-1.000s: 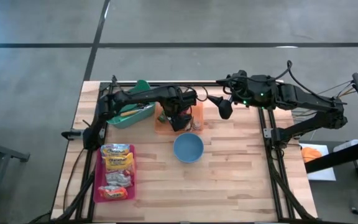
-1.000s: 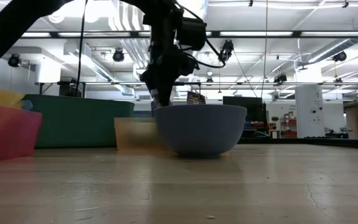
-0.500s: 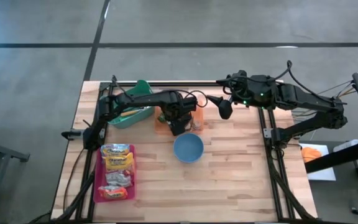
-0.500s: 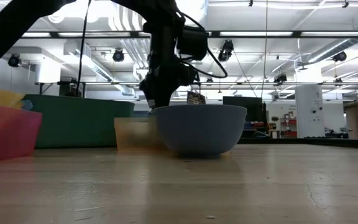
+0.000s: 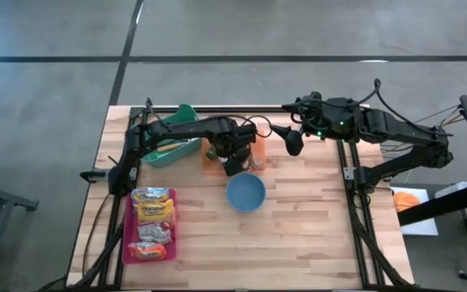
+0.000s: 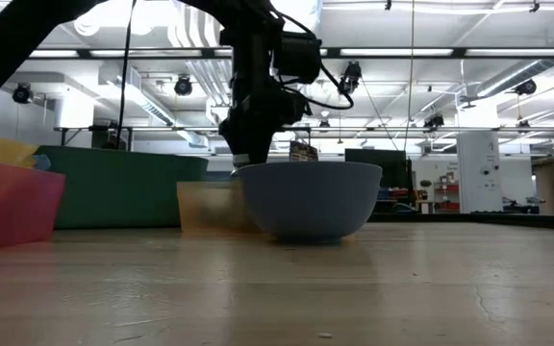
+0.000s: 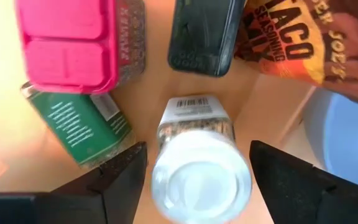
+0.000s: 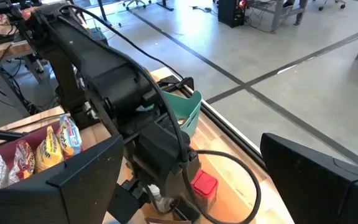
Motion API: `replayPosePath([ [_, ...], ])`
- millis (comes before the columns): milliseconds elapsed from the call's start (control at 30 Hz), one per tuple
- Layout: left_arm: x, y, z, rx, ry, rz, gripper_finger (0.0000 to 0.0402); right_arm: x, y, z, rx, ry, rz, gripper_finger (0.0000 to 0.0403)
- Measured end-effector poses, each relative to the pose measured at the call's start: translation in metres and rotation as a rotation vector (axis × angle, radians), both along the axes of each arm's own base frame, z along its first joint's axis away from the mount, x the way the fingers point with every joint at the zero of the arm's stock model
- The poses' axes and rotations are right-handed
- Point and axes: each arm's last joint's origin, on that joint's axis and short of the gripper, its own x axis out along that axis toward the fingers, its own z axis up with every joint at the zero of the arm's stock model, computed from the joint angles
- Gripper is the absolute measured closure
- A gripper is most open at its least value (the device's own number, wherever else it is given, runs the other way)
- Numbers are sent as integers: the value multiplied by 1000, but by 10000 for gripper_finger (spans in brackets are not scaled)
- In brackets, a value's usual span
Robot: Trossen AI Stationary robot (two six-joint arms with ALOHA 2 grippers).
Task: Pick & Place Food Item
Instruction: Adjust the orange bin on the table
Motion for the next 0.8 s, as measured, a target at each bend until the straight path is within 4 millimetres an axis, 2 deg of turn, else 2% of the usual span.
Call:
replayPosePath([
  [267,-24,5,43,16,-59,24,114,0,0,0,1,0,2,27],
  [433,-46,12,56,30,-73,43,113,0,0,0,1,0,2,27],
  [500,-54,15,49,29,-54,53,113,0,0,0,1,0,3,27],
  [633,-67,21,20,10,4,97,113,0,1,0,6,0,16,27],
  [800,-69,18,-3,4,3,114,113,0,1,0,9,-2,24,27],
])
